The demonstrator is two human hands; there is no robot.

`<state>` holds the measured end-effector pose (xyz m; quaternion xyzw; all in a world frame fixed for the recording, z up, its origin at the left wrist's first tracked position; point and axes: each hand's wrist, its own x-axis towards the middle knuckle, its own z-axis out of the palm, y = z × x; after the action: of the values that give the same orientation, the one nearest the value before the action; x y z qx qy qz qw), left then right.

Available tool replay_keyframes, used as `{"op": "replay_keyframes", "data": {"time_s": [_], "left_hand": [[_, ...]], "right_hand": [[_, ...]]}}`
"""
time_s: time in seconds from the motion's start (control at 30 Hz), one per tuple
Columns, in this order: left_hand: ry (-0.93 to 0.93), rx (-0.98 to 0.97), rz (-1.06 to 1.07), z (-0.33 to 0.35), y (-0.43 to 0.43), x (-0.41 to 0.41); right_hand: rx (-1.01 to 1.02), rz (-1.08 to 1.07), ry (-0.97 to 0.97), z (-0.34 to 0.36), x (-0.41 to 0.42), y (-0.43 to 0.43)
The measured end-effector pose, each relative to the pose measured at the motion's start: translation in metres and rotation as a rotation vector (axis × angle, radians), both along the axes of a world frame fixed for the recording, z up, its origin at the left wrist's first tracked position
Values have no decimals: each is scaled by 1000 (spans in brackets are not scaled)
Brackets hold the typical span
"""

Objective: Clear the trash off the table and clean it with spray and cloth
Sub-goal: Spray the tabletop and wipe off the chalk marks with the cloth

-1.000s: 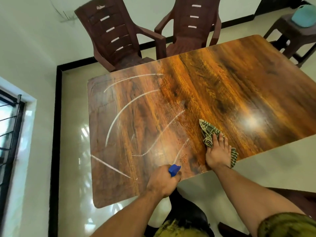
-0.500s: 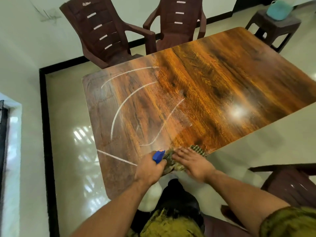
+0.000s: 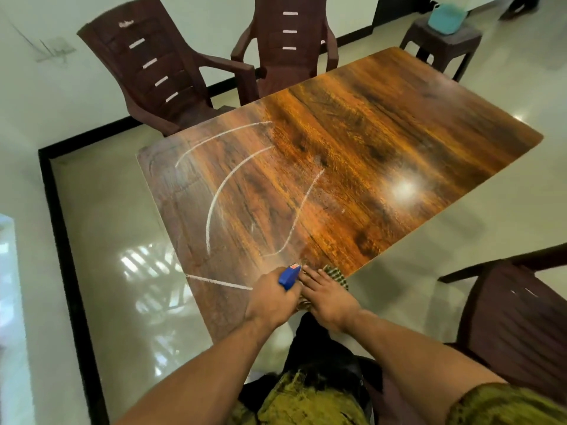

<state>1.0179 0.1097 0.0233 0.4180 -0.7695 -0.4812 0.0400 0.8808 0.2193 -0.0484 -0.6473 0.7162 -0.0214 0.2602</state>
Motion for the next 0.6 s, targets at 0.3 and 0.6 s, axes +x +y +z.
{"op": "replay_keyframes", "data": {"time_s": [0.3, 0.6], "left_hand": [[-51, -20, 53, 0, -22, -43], [-88, 2, 115, -12, -76, -111]], "right_hand": [[74, -751, 94, 2, -42, -45], [101, -838, 192, -5, -185, -122]]}}
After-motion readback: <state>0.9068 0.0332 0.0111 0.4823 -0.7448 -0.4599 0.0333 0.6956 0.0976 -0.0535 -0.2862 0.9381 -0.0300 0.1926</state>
